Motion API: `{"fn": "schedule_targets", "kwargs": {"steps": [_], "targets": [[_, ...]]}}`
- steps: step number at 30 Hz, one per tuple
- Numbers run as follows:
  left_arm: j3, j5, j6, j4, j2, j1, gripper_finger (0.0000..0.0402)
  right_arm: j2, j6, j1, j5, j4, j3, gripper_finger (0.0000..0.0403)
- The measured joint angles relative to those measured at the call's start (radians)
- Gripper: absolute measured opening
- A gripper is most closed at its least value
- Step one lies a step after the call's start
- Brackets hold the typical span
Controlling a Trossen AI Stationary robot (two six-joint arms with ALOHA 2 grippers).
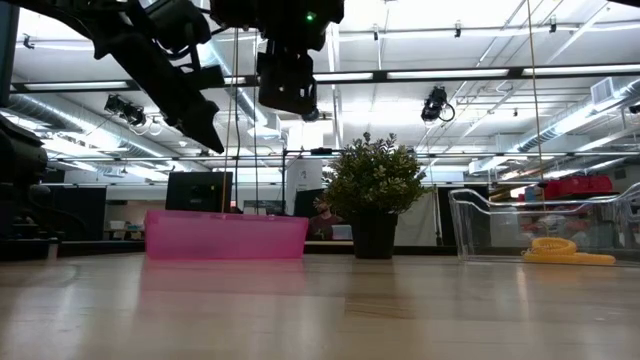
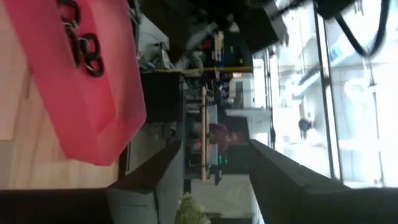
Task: Sort spring keychains
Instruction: Return to Home Position
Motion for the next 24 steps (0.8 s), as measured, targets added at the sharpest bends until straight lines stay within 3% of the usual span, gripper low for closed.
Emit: {"fn": "schedule_targets", "kwargs": {"steps": [6, 11, 14, 16, 18, 21, 23, 24], "targets": [[0.000, 0.000, 0.000, 0.036, 0.000, 0.000, 0.0153, 0.000, 0.085, -0.001, -0.055, -0.003, 0.000, 0.0180], [0.000, 0.000, 0.000, 0.064, 0.000, 0.000, 0.0153, 0.000, 0.187, -0.003, 0.033, -0.032, 0.000, 0.0180], [0.000, 0.000, 0.000, 0.092, 0.000, 0.000, 0.0154, 0.000, 0.259, -0.007, 0.091, -0.133, 0.001, 0.0180], [0.000, 0.000, 0.001, 0.106, 0.000, 0.000, 0.0154, -0.014, 0.384, -0.017, 0.075, -0.280, -0.003, 0.0180], [0.000, 0.000, 0.000, 0.107, 0.000, 0.000, 0.0154, -0.047, 0.600, -0.036, -0.023, -0.478, -0.017, 0.0180], [0.000, 0.000, 0.000, 0.107, 0.000, 0.000, 0.0154, -0.129, 0.893, -0.094, -0.327, -0.674, -0.070, 0.0180], [0.000, 0.000, 0.000, 0.108, 0.000, 0.000, 0.0154, -0.221, 0.988, -0.151, -0.492, -0.532, -0.189, 0.0180], [0.000, 0.000, 0.000, 0.107, 0.000, 0.000, 0.0154, -0.280, 1.002, -0.180, -0.588, -0.355, -0.276, 0.0180]]}}
